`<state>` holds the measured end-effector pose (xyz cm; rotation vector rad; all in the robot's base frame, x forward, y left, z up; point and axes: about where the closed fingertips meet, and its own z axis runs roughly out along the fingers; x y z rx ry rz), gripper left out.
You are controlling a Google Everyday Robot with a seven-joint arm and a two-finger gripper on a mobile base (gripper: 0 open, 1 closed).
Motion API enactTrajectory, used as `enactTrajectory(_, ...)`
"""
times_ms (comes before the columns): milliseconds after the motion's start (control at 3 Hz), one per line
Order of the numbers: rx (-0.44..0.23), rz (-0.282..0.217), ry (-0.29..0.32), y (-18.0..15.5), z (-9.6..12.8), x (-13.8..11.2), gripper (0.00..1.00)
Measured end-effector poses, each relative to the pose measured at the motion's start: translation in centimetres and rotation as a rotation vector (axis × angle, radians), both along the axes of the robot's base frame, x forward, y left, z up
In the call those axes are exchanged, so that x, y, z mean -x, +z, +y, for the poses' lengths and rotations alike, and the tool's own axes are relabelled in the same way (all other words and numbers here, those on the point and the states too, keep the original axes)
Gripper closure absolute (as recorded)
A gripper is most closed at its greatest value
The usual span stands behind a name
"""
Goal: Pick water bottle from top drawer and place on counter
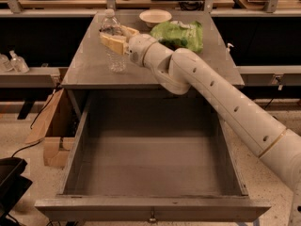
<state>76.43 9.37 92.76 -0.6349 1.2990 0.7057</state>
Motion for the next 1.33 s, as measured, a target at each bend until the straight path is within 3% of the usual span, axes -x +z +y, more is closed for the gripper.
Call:
enactTrajectory(333, 0.0, 0.0, 0.0, 0.09, 0.01, 0.0, 0.84)
enactTrajectory(1333, 0.0, 0.0, 0.0, 0.19, 0.01, 0.0, 0.15)
